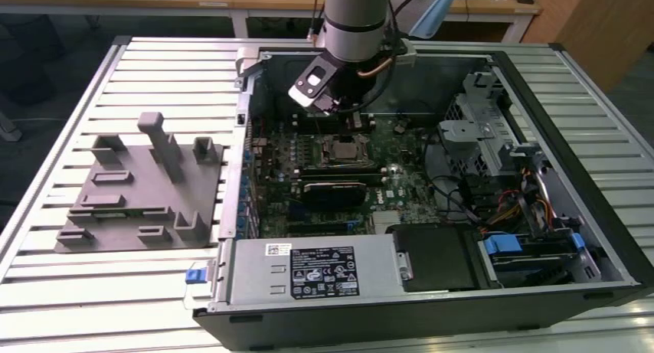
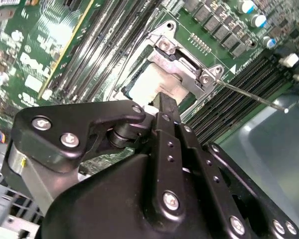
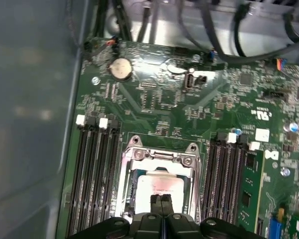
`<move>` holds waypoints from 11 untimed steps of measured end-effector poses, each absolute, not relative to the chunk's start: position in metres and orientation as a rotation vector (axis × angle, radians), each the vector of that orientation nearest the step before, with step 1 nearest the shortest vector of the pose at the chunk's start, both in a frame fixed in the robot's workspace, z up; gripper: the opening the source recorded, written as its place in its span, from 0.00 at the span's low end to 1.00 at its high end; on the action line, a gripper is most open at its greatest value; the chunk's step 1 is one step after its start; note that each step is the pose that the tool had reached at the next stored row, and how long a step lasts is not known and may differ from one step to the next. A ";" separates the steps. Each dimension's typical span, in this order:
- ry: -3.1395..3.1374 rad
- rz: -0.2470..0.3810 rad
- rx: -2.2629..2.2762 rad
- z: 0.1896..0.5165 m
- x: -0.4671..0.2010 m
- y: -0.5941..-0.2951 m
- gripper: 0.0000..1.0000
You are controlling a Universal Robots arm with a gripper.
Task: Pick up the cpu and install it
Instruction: 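Close the cpu cover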
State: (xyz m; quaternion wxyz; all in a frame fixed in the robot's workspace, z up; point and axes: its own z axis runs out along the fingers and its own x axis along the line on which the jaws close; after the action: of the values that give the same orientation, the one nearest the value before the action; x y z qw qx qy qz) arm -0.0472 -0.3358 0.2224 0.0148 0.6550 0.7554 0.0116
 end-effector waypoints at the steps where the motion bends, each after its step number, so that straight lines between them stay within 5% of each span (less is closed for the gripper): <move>1: 2.369 0.037 2.017 0.222 -0.047 -0.336 0.11; 11: 2.544 0.041 1.796 0.222 -0.047 -0.336 0.11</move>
State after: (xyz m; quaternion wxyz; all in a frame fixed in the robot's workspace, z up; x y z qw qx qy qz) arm -0.0472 -0.3358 0.2223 0.0136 0.5765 0.8168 0.0130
